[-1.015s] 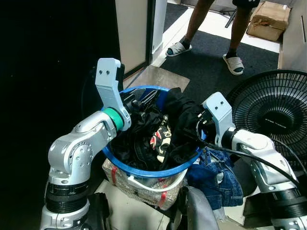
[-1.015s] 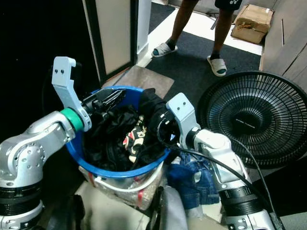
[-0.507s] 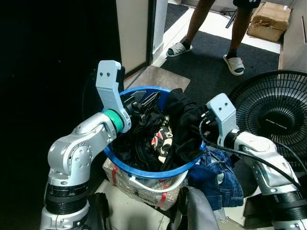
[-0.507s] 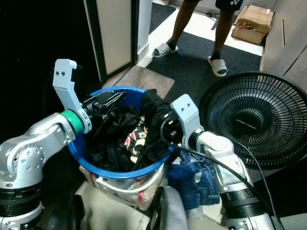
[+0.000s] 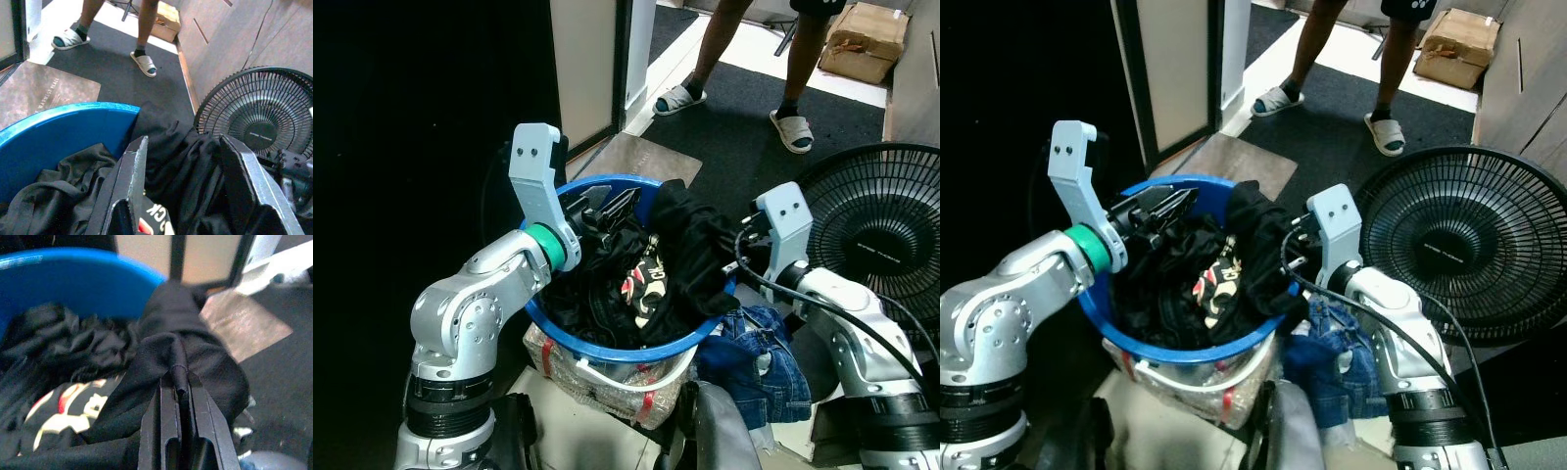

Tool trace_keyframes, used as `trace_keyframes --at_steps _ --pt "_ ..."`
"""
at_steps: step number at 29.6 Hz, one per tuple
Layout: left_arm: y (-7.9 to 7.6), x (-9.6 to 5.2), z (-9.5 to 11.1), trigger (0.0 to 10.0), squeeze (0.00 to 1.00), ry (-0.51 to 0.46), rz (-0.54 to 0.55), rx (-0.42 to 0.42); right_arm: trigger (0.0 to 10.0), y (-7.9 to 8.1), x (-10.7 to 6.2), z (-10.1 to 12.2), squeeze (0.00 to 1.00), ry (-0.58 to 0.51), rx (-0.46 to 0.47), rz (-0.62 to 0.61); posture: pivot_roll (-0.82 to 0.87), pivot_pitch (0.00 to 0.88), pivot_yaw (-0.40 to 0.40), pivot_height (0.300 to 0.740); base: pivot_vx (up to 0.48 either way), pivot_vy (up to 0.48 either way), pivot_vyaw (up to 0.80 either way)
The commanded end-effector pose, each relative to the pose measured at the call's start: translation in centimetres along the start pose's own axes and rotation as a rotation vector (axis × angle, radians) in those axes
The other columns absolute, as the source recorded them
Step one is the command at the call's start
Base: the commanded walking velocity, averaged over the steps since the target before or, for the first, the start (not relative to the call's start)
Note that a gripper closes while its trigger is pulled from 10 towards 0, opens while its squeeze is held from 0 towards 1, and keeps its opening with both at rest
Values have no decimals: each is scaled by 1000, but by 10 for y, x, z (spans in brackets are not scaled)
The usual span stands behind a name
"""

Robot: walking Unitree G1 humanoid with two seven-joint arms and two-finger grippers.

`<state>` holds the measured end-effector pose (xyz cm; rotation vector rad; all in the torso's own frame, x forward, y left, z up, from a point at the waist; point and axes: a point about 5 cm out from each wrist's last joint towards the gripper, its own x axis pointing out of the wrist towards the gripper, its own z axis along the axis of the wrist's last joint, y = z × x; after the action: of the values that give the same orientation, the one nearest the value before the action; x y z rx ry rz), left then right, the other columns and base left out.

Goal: Clothes washing

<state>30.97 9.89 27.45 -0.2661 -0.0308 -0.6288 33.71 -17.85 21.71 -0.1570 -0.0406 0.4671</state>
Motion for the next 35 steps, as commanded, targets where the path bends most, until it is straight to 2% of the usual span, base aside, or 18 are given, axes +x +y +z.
trace_keyframes --at_steps 1,5,6,8,9,10,11,12,14,16,18,22,24,26,27,28,29,35 --pt "0 0 -5 10000 0 25 -2 -9 0 -3 -3 6 0 -53 4 -27 49 242 21 561 0 0 0" --pt "0 -1 -6 10000 0 27 2 -10 0 -10 -4 31 0 -233 -10 -175 49 239 21 561 0 0 0" --pt "1 0 -7 10000 0 27 8 -11 9843 -11 -5 45 0 -310 -51 -234 51 233 24 561 0 0 0" --pt "1 0 -8 10000 0 25 17 -17 10000 -12 -9 68 0 -425 -106 -311 50 229 27 561 0 0 0" --pt "1 0 -8 10000 0 25 17 -17 10000 -12 -9 68 0 -425 -106 -311 50 229 27 561 0 0 0" --pt "0 1 -9 10000 0 23 19 -24 10000 -14 -12 87 0 -508 -133 -360 44 223 32 561 0 0 0" --pt "0 1 -9 10000 0 23 19 -24 10000 -14 -12 87 0 -508 -133 -360 44 223 32 561 0 0 0" --pt "-1 3 -12 10000 0 24 18 -34 10000 -20 -17 120 0 -646 -167 -435 34 216 37 561 0 0 0" --pt "-1 3 -12 10000 0 24 18 -34 10000 -20 -17 120 0 -646 -167 -435 34 216 37 561 0 0 0" --pt "-2 4 -13 10000 0 26 16 -36 10000 -23 -19 134 0 -695 -178 -459 32 214 37 561 0 0 0" --pt "-3 5 -14 10000 0 28 13 -39 10000 -32 -21 161 0 -799 -150 -497 31 207 40 561 0 0 0" --pt "-3 6 -14 10000 0 28 12 -39 10000 -35 -22 170 0 -831 -122 -498 30 205 40 561 0 0 0" --pt "-2 6 -15 10000 0 29 17 -38 10000 -43 -21 186 0 -872 -70 -502 26 200 33 561 0 0 0" --pt "-2 5 -16 10000 0 29 21 -38 10000 -46 -17 183 0 -845 -64 -506 28 199 28 561 0 0 0" --pt "-2 5 -18 10000 0 27 29 -35 10000 -47 -8 165 0 -756 -50 -515 34 196 23 561 0 0 0" --pt "-2 5 -18 10000 0 27 29 -35 10000 -47 -8 165 0 -756 -50 -515 34 196 23 561 0 0 0" --pt "-3 3 -18 10000 0 19 41 -28 10000 -42 -5 147 0 -707 -40 -519 40 192 19 561 0 0 0" --pt "1 0 -12 10000 0 -37 91 16 10000 -31 -9 124 0 -674 -8 -526 44 180 13 561 0 0 0"
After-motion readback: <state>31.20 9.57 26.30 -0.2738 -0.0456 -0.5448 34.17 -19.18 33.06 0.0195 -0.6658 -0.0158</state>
